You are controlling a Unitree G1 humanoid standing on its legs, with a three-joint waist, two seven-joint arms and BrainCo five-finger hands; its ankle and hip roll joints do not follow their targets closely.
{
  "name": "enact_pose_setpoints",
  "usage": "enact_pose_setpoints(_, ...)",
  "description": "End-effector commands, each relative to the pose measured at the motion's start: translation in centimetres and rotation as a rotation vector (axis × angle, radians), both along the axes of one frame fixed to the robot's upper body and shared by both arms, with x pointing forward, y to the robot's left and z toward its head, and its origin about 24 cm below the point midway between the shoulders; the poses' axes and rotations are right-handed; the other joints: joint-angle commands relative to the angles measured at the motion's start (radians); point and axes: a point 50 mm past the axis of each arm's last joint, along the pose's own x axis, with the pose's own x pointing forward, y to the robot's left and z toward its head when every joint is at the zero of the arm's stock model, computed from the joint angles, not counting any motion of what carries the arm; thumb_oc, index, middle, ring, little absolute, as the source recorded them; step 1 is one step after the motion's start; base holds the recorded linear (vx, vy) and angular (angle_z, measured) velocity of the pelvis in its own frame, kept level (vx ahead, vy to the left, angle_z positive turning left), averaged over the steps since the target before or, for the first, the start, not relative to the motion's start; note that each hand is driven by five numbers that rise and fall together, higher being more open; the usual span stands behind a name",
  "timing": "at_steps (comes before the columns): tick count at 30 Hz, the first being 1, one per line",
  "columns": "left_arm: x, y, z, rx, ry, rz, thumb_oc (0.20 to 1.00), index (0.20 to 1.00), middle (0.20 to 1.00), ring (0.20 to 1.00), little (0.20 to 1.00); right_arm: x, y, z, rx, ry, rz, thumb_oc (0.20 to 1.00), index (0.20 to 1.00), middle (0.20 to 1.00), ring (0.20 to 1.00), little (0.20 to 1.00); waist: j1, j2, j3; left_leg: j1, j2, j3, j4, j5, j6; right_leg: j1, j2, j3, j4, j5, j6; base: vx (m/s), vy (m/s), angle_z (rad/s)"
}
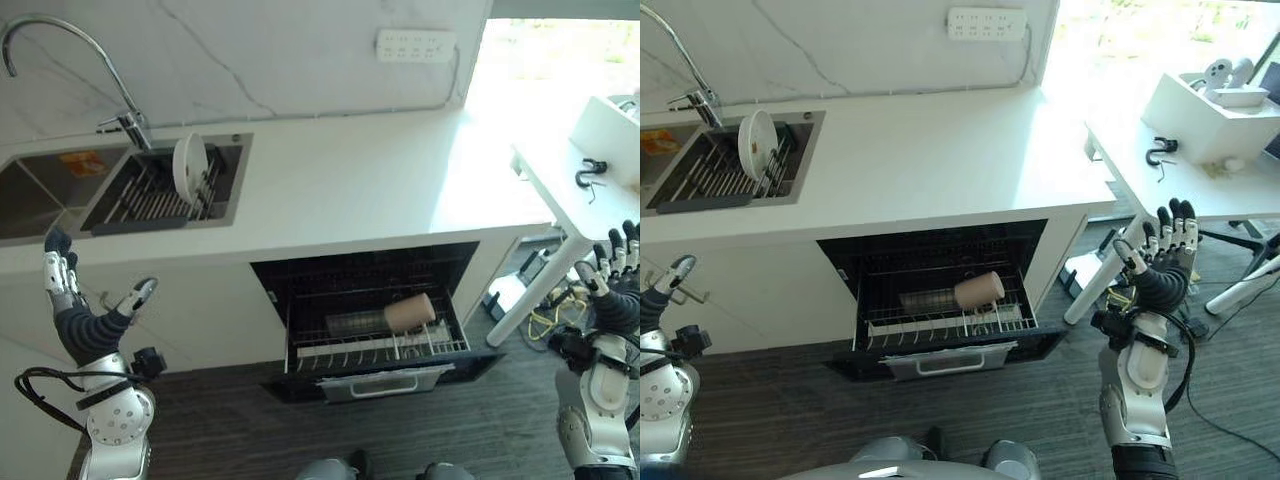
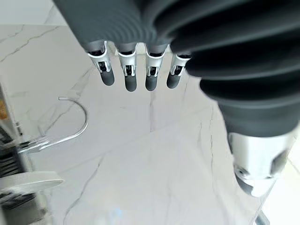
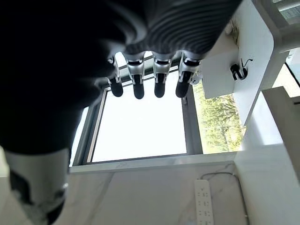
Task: Place the dishes in the dishwasher.
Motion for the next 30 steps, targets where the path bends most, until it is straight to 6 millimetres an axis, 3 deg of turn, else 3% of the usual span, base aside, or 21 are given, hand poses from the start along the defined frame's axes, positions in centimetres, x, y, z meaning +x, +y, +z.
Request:
enact_pose_setpoints(1,0.2,0.4,0.7,-0.033,-0.061,0.011,1.0,1.0,1.0,1.0,1.0,0.5,0.0,2.2,-0.054,-0.113,0.034,1.0,1.0,1.0,1.0,1.0,0.0,-0.037,-0.012,0.039,0.051,-0.151,0.105,-0.088,-0.045,0.02,-0.007,0.034,-0.151,0.144,0.085,0.09,-0.075,0.11)
enact_pose_setpoints(3,-0.5,0.5,-0.1,-0.041,-0.049,0.041,1.0,1.0,1.0,1.0,1.0,0.3,-0.4,2.4,-0.077,-0.12,0.049,1.0,1.0,1.0,1.0,1.0,0.002,-0.053,0.003,0.066,0.025,-0.126,0.105,-0.076,-0.05,0.026,-0.015,0.047,-0.151,0.14,0.075,0.13,-0.076,-0.12)
enact_pose_setpoints(4,-0.7,0.6,-0.4,-0.064,-0.043,0.044,1.0,1.0,1.0,1.0,1.0,0.4,-0.6,2.3,-0.076,-0.116,0.054,1.0,1.0,1.0,1.0,1.0,0.014,-0.069,0.022,0.079,0.012,-0.117,0.105,-0.016,-0.063,0.039,-0.027,0.055,-0.151,0.143,0.067,0.11,-0.07,-0.25)
enact_pose_setpoints(7,-0.9,0.5,-0.5,-0.053,-0.029,0.022,1.0,1.0,1.0,1.0,1.0,0.6,-0.6,2.1,-0.069,-0.115,0.065,1.0,1.0,1.0,1.0,1.0,0.03,-0.082,0.051,0.062,0.028,-0.124,0.12,0.049,-0.083,0.051,-0.034,0.065,-0.151,0.154,0.063,0.06,-0.011,-0.12)
enact_pose_setpoints(8,-0.8,0.2,-0.6,-0.039,-0.024,0.012,1.0,1.0,1.0,1.0,1.0,0.8,-0.3,2.3,-0.08,-0.118,0.083,1.0,1.0,1.0,1.0,1.0,0.03,-0.078,0.057,0.05,0.073,-0.126,0.105,0.086,-0.101,0.053,-0.031,0.064,-0.151,0.155,0.063,0.08,0.147,-0.19)
enact_pose_setpoints(12,-0.6,0.0,-0.2,-0.039,-0.066,0.0,1.0,1.0,1.0,1.0,1.0,1.4,0.1,3.3,-0.124,-0.117,0.143,1.0,1.0,1.0,1.0,1.0,0.007,-0.044,0.04,-0.02,0.217,-0.212,0.105,0.106,-0.148,0.04,-0.03,0.084,-0.151,0.135,0.062,0.08,0.332,-0.04)
enact_pose_setpoints(15,-0.2,-0.5,0.5,0.007,-0.083,-0.039,1.0,1.0,1.0,1.0,1.0,1.4,0.2,3.6,-0.127,-0.12,0.161,1.0,1.0,1.0,1.0,1.0,-0.014,-0.032,0.021,-0.047,0.275,-0.244,0.105,0.111,-0.176,0.032,-0.057,0.082,-0.151,0.126,0.069,0.11,0.459,-0.09)
enact_pose_setpoints(16,0.3,-1.1,1.4,0.032,-0.114,-0.08,1.0,1.0,1.0,1.0,1.0,1.1,0.1,3.9,-0.131,-0.127,0.15,1.0,1.0,1.0,1.0,1.0,-0.029,-0.019,0.011,-0.048,0.286,-0.229,0.105,0.071,-0.182,0.037,-0.092,0.064,-0.151,0.128,0.089,0.14,0.545,-0.05)
enact_pose_setpoints(20,1.5,-2.0,3.1,0.078,-0.159,-0.167,1.0,1.0,1.0,1.0,1.0,0.7,-0.6,3.5,-0.083,-0.139,0.068,1.0,1.0,1.0,1.0,1.0,-0.035,-0.003,0.002,-0.003,0.226,-0.224,0.105,-0.007,-0.161,0.058,-0.15,0.074,-0.151,0.157,0.135,0.18,0.538,0.05)
enact_pose_setpoints(22,2.4,-2.1,4.4,0.131,-0.177,-0.202,1.0,1.0,1.0,1.0,1.0,0.6,-0.5,3.5,-0.064,-0.149,0.037,1.0,1.0,1.0,1.0,1.0,-0.033,-0.006,-0.001,0.019,0.179,-0.222,0.105,-0.038,-0.126,0.067,-0.182,0.086,-0.151,0.184,0.162,0.17,0.406,0.12)
enact_pose_setpoints(26,3.1,-2.2,5.9,0.206,-0.174,-0.235,1.0,1.0,1.0,1.0,1.0,0.7,0.0,3.2,-0.026,-0.136,0.03,1.0,1.0,1.0,1.0,1.0,-0.017,-0.005,-0.007,0.041,0.114,-0.214,0.105,-0.071,-0.059,0.083,-0.224,0.071,-0.151,0.307,0.169,0.19,0.355,-0.06)
enact_pose_setpoints(27,3.1,-2.2,6.5,0.213,-0.178,-0.235,1.0,1.0,1.0,1.0,1.0,0.9,0.1,3.2,-0.019,-0.137,0.028,1.0,1.0,1.0,1.0,1.0,-0.013,-0.002,-0.007,0.044,0.107,-0.207,0.105,-0.077,-0.04,0.084,-0.169,0.07,-0.151,0.294,0.161,0.14,0.212,-0.12)
enact_pose_setpoints(30,3.3,-3.0,6.6,0.218,-0.192,-0.242,1.0,1.0,1.0,1.0,1.0,0.3,-0.4,3.2,-0.011,-0.158,0.011,1.0,1.0,1.0,1.0,1.0,-0.031,-0.021,-0.007,0.035,0.073,-0.243,0.105,-0.08,-0.033,0.057,-0.024,0.126,-0.151,0.191,0.11,0.11,0.061,0.0)
